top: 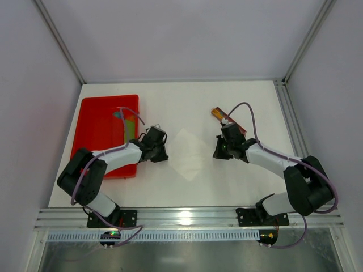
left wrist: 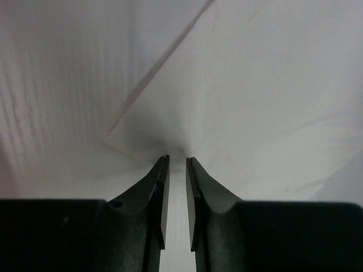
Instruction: Place the utensils on the paper napkin and roll it up
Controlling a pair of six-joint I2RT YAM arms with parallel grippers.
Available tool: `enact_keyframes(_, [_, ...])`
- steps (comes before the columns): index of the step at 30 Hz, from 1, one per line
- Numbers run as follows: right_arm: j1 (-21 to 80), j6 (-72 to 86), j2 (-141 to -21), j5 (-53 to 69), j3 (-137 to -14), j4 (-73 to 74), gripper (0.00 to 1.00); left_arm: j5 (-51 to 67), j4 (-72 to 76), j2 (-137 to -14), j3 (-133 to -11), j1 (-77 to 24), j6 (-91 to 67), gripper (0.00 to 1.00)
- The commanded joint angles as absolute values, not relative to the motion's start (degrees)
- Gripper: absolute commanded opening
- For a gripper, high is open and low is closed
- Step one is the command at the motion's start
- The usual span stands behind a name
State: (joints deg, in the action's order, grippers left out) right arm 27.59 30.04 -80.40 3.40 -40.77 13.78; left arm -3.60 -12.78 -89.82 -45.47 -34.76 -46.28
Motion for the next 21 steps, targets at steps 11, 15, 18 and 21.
enact_keyframes(11, [27.7,27.0,-90.9,-1.9,-46.1,7.2,0.04,-3.5,-12.1,-78.9,-38.9,-46.5,-57.5,0.22])
enact_keyframes(15, [27.2,22.9,-96.1,-1.0,-49.0,1.9,0.05,-3.7,-13.0,-78.7,-40.5,-48.2,-57.6,0.24])
enact_keyframes(18, [25.9,20.7,-101.1,2.0,-54.7,2.0,0.05,-8.9,-18.6,-78.8,-45.3,-47.5,-53.5,0.26])
enact_keyframes(21, [25.1,18.6,-105.7,4.8,-60.8,2.1,0.05,-10.2,-21.9,-80.5,-49.7,-44.6,-49.5,0.27])
